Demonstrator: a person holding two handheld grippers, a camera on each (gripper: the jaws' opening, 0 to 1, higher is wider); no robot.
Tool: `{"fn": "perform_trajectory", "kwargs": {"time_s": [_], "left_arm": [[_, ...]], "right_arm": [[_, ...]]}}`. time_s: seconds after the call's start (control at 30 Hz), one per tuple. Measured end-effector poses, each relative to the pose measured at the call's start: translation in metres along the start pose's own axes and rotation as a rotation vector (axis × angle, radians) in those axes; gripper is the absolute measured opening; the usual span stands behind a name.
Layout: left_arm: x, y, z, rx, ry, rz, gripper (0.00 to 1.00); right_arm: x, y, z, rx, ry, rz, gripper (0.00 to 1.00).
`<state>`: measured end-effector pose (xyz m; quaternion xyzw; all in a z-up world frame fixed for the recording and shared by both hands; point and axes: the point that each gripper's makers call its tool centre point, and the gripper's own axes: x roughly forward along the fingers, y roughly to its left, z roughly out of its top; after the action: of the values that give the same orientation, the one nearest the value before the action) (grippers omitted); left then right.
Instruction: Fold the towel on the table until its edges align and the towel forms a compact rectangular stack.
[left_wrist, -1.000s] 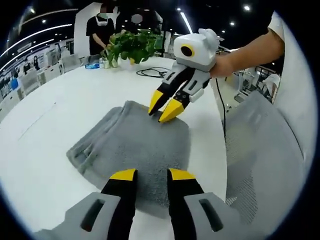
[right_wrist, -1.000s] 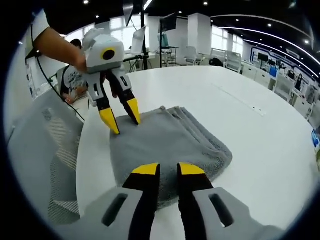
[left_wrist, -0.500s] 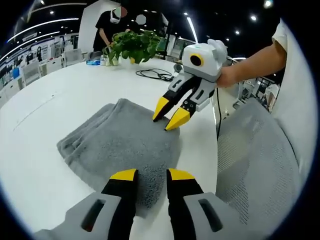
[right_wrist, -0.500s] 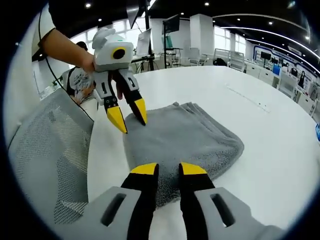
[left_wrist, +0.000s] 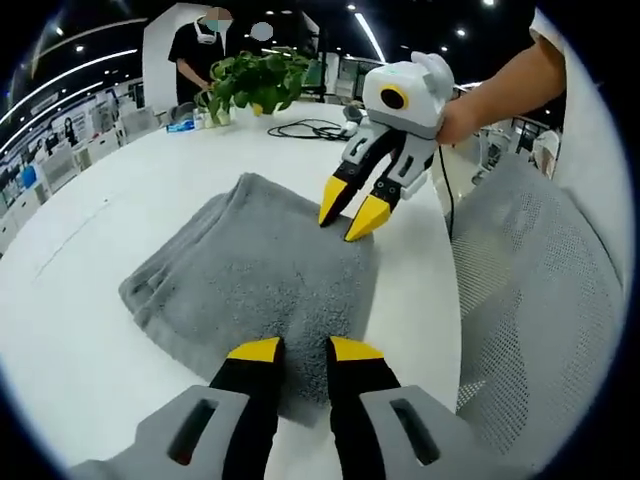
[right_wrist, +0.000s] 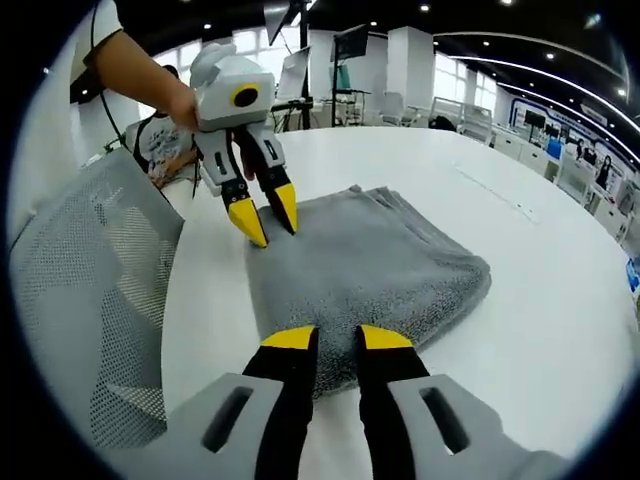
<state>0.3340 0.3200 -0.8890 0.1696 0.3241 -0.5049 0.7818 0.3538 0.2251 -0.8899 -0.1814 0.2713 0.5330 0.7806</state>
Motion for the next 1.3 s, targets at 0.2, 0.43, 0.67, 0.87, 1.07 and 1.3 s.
{"fn": "perform_trajectory", "kwargs": {"time_s": [0.2, 0.43, 0.67, 0.87, 1.07, 1.3], "left_arm": [[-0.01, 0.005, 0.003, -0.037, -0.028, 0.029, 0.4], [-0.012, 0.01, 0.0, -0.038, -0.038, 0.066, 0.53], [-0.013, 0.016, -0.009, 0.0, -0.011, 0.109, 0.58], [-0.016, 0.022, -0.017, -0.008, 0.011, 0.14, 0.59], [-0.014, 0.025, -0.023, -0.035, 0.033, 0.155, 0.61], [-0.006, 0.022, -0.026, -0.024, 0.05, 0.14, 0.62]], "right_arm": [[-0.007, 0.0, 0.001, 0.065, -0.033, -0.017, 0.19], [-0.01, 0.007, 0.005, 0.046, -0.045, -0.03, 0.31], [-0.011, 0.007, 0.003, 0.007, -0.035, -0.061, 0.44], [-0.008, 0.003, -0.003, 0.015, -0.011, -0.074, 0.47], [-0.009, 0.0, -0.005, 0.006, -0.005, -0.094, 0.5], [-0.008, 0.0, -0.015, 0.071, 0.02, -0.111, 0.56]]}}
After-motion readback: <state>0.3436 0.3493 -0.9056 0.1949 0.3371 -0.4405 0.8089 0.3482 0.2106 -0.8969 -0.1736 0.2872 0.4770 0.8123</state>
